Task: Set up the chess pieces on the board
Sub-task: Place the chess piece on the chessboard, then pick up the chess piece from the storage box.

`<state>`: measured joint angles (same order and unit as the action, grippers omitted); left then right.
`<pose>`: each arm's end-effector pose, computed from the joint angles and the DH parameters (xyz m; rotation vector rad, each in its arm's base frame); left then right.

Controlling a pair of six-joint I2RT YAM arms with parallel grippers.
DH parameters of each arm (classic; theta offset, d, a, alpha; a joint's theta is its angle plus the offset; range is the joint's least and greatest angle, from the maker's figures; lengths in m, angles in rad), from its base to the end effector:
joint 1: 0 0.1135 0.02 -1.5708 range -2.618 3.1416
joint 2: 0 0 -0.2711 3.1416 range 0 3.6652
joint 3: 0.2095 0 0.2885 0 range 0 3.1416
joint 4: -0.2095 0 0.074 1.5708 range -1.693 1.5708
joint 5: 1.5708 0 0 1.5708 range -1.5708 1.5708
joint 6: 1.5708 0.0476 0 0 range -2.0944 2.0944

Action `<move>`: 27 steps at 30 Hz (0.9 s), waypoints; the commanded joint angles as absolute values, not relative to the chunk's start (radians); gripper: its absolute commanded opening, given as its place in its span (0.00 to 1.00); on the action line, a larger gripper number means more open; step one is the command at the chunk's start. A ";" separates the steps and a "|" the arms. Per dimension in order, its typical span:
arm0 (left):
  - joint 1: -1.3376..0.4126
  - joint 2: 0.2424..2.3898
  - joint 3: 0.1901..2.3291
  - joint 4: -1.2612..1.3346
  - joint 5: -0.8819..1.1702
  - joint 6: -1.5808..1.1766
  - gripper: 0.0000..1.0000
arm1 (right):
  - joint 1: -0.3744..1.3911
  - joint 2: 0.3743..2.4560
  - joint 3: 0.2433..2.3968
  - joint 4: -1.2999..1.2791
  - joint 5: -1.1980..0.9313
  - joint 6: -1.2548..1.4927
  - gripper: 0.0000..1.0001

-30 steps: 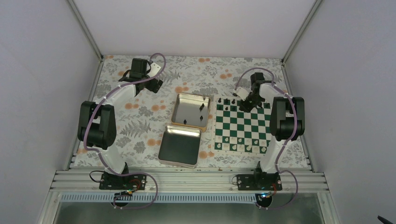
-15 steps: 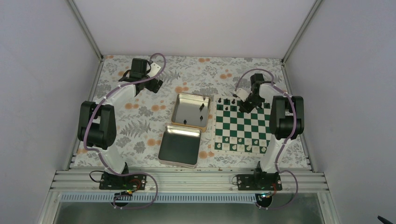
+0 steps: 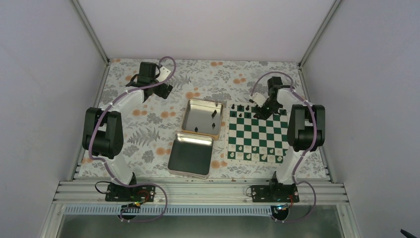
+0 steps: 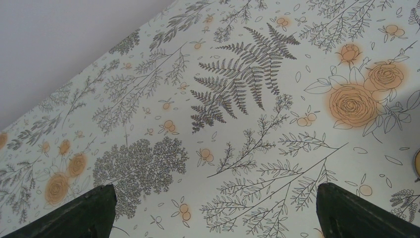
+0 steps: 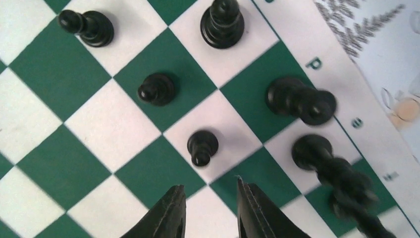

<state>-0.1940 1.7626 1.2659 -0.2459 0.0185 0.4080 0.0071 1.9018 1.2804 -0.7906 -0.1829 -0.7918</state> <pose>0.4296 -0.0853 0.2157 0.6953 2.2079 0.0874 0.3915 0.0114 0.1351 -1.1557 2.6830 0.1586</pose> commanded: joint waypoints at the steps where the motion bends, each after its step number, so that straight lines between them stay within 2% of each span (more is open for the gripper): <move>1: -0.199 1.779 1.291 -0.242 0.025 0.411 1.00 | -0.008 1.812 1.309 -0.867 -0.150 -0.790 0.29; 5: -0.198 1.776 1.289 -0.242 0.027 0.411 1.00 | 0.012 1.775 1.389 -0.940 -0.176 -0.786 0.30; 10: -0.198 1.768 1.287 -0.242 0.029 0.411 1.00 | 0.140 1.789 1.520 -1.004 -0.181 -0.771 0.31; 19: -0.198 1.750 1.283 -0.241 0.027 0.410 1.00 | 0.405 1.922 1.687 -0.948 -0.215 -0.755 0.32; 27: -0.204 1.734 1.283 -0.242 0.027 0.408 1.00 | 0.531 2.095 1.740 -0.924 -0.222 -0.759 0.32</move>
<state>-0.1967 1.7622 1.2659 -0.2455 0.0193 0.4076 0.4992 2.0258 1.7115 -0.9287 -0.2047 -0.7723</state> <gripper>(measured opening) 0.999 0.318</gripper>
